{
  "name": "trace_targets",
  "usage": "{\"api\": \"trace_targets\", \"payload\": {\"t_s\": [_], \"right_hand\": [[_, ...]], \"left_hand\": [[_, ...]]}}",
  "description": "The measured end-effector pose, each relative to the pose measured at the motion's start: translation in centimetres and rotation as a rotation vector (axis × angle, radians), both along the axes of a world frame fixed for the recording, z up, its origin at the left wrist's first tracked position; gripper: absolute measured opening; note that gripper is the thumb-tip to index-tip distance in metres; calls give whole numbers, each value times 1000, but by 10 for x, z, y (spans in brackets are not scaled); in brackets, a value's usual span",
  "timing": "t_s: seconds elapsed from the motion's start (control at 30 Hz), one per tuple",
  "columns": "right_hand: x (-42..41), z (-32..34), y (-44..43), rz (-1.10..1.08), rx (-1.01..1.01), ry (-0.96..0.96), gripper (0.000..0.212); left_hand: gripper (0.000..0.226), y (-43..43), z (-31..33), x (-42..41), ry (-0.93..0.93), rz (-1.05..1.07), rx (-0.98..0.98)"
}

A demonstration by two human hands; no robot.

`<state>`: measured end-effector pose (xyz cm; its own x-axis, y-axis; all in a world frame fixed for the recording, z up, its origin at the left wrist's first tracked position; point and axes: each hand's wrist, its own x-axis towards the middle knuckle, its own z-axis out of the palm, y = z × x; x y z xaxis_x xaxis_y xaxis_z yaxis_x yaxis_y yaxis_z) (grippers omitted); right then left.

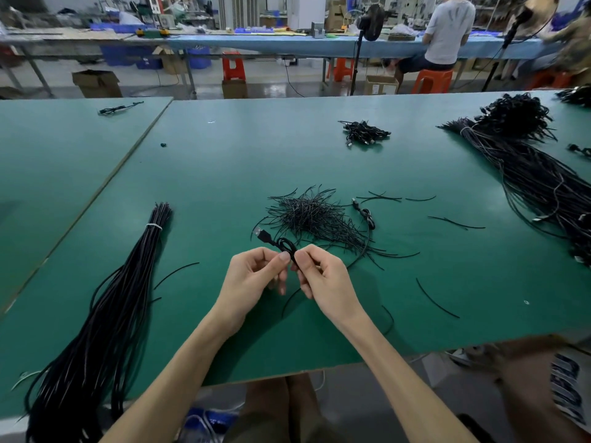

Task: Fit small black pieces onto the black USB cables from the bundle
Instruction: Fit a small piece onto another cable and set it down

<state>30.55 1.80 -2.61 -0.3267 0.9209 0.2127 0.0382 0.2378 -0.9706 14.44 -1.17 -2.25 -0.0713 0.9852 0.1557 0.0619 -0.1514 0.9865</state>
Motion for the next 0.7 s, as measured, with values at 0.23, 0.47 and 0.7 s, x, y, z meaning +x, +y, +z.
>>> {"api": "trace_targets", "payload": {"t_s": [0.23, 0.47, 0.7], "right_hand": [[2, -1, -3, -91, 194, -65, 20], [-4, -4, -9, -386, 718, -333, 19], [-4, -6, -12, -445, 776, -481, 40]], "left_hand": [[22, -4, 2, -4, -285, -230, -157], [19, -6, 4, -12, -307, -351, -180], [22, -5, 0, -9, -116, -130, -23]]}}
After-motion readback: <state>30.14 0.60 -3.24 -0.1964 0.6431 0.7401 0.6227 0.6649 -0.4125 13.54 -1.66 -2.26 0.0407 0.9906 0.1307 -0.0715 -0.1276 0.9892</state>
